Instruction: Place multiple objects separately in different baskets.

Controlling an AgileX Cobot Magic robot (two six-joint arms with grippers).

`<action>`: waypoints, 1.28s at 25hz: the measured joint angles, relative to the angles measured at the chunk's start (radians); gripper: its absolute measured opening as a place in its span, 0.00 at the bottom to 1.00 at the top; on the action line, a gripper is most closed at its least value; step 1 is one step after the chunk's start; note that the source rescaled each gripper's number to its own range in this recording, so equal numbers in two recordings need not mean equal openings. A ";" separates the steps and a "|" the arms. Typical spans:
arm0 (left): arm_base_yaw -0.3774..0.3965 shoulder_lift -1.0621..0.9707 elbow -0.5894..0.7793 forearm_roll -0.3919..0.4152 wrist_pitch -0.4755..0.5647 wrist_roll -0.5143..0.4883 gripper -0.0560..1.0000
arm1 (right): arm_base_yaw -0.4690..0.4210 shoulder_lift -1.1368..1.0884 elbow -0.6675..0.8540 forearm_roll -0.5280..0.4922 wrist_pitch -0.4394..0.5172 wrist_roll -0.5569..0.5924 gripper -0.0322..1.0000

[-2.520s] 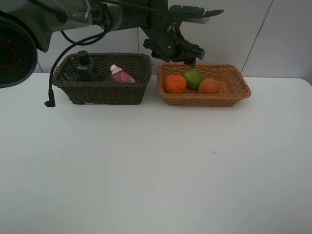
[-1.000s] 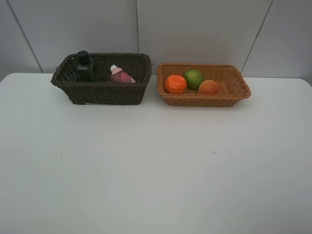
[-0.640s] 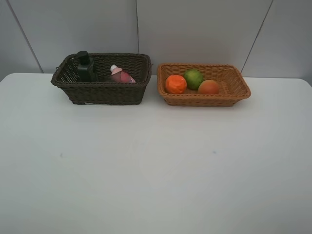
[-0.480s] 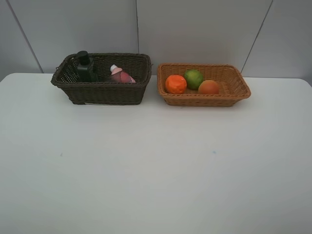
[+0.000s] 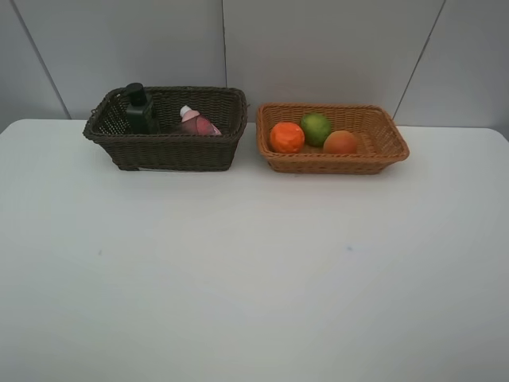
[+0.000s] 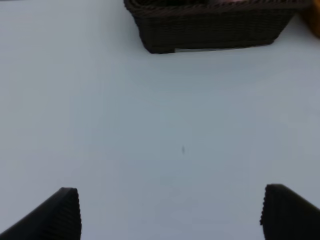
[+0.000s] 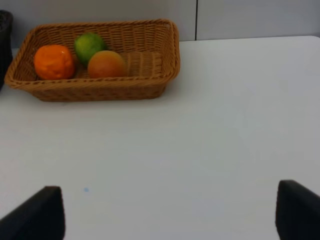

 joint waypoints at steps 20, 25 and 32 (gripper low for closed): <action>0.000 0.000 0.001 -0.026 -0.006 0.034 0.94 | 0.000 0.000 0.000 0.000 0.000 0.000 0.80; 0.000 0.000 0.001 -0.026 -0.006 0.034 0.94 | 0.000 0.000 0.000 0.000 0.000 0.000 0.80; 0.014 0.000 0.001 -0.026 -0.006 0.034 0.94 | 0.000 0.000 0.000 0.000 0.000 0.000 0.80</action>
